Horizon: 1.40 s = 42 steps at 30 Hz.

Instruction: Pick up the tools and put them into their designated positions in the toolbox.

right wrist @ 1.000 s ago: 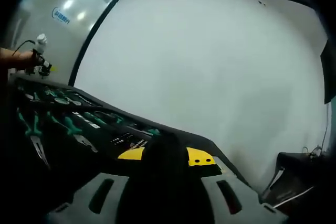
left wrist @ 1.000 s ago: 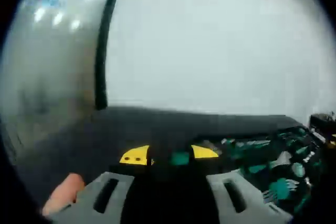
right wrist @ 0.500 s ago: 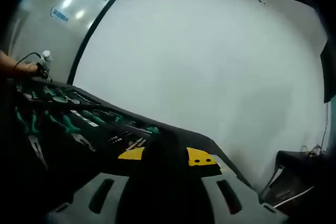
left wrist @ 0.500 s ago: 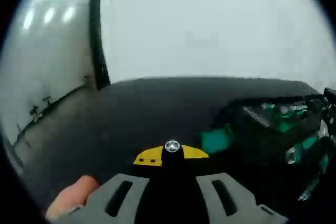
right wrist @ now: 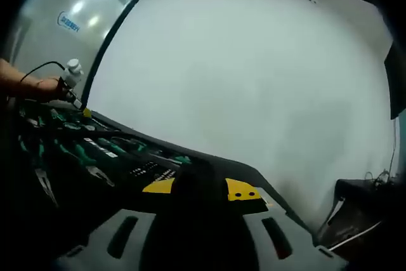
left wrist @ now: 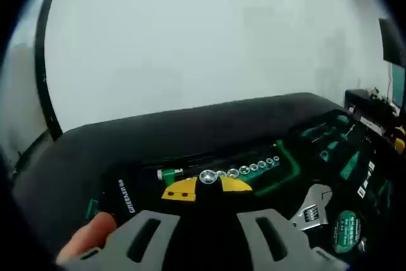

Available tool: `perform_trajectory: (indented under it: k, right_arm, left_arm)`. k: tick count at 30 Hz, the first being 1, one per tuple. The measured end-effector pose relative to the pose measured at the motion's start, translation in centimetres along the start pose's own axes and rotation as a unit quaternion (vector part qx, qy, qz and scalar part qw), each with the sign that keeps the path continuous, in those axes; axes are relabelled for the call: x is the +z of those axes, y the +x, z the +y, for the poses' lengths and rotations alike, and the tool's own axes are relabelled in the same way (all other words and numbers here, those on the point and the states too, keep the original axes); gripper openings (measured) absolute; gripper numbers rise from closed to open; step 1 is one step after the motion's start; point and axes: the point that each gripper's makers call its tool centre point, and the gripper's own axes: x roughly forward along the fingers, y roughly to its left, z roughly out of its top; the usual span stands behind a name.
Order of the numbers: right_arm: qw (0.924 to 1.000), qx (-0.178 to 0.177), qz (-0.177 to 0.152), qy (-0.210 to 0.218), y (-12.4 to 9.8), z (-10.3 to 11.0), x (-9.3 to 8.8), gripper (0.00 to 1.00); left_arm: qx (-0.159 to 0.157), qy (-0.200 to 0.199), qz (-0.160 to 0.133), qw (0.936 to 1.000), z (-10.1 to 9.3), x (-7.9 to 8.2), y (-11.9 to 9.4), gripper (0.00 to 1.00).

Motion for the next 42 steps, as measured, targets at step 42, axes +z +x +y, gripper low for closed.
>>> perform_trajectory:
  k: [42]
  right_arm:
    - [0.9997, 0.013, -0.005, 0.019, 0.3, 0.1, 0.3, 0.26]
  left_arm:
    - [-0.177, 0.379, 0.175, 0.8911, -0.5, 0.4, 1.4, 0.09]
